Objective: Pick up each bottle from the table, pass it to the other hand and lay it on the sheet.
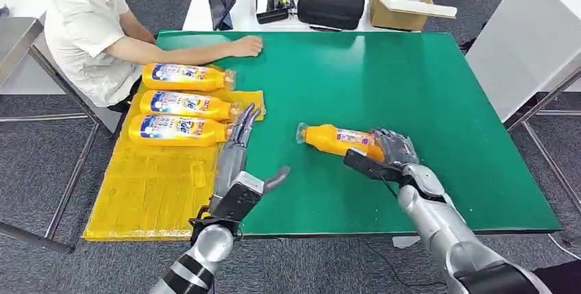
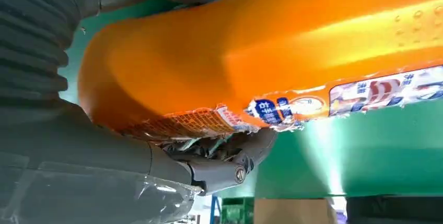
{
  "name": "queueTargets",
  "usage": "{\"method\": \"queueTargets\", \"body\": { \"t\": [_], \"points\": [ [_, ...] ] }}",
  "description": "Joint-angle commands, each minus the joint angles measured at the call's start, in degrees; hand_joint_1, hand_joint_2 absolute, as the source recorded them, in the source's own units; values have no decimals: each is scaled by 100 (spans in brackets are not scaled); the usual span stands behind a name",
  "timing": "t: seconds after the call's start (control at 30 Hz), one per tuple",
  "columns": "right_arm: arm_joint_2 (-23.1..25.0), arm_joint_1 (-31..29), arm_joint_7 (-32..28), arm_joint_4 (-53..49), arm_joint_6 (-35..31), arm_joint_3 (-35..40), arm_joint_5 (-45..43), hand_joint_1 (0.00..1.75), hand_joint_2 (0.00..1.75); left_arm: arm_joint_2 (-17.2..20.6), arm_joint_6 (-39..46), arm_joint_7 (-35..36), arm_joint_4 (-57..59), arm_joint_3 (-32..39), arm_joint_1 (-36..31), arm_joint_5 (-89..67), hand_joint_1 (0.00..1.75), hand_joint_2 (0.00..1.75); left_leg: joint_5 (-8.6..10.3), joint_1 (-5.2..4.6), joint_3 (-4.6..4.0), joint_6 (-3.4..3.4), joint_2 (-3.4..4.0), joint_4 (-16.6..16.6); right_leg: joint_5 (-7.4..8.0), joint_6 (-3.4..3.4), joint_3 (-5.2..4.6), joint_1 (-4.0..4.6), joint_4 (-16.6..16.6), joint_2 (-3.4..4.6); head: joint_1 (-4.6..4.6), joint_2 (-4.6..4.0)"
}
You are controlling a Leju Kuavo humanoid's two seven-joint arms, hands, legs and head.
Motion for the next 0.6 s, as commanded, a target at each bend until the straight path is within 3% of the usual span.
{"method": "queueTargets", "body": {
  "t": [0.03, 0.2, 0.3, 0.4, 0.53, 0.6],
  "points": [
    [61, 24, -86, 980, 198, 78, -157, 171, 175, 61, -121, -21, 539, -246, -278, 129, 0, 175, -4, 6, 22, -2, -7, -3, -5, -14, 28, 9, -10, -12, 0, 0],
    [14, 110, -141, 950, 190, 60, -192, 175, 175, 43, -108, -40, 559, -267, -271, 134, 0, 175, -4, 9, 39, -3, -10, -4, -5, -19, 46, 12, -14, -17, 0, 0],
    [40, 231, -641, 751, 400, -219, -659, 175, 175, 43, -101, -96, 567, -263, -288, 187, 0, 175, -4, 13, 56, -4, -13, -6, -6, -30, 65, 18, -20, -24, 0, 0],
    [40, 231, -641, 751, 400, -219, -659, 175, 175, 43, -101, -96, 567, -263, -288, 187, 0, 175, -5, 16, 65, -5, -11, -6, -6, -36, 75, 22, -21, -23, -2, 0],
    [-35, 513, -1312, 56, 1309, -698, -1836, 175, 175, -125, -438, -219, 494, 64, -197, 1157, 0, 175, -4, 12, 69, -5, -7, -5, -5, -31, 76, 18, -17, -19, 0, 0],
    [-35, 513, -1312, 56, 1309, -698, -1836, 175, 175, -125, -438, -219, 494, 64, -197, 1157, 0, 175, -4, 9, 70, -3, -5, -3, -4, -22, 74, 14, -13, -13, -2, 0]
  ]
}}
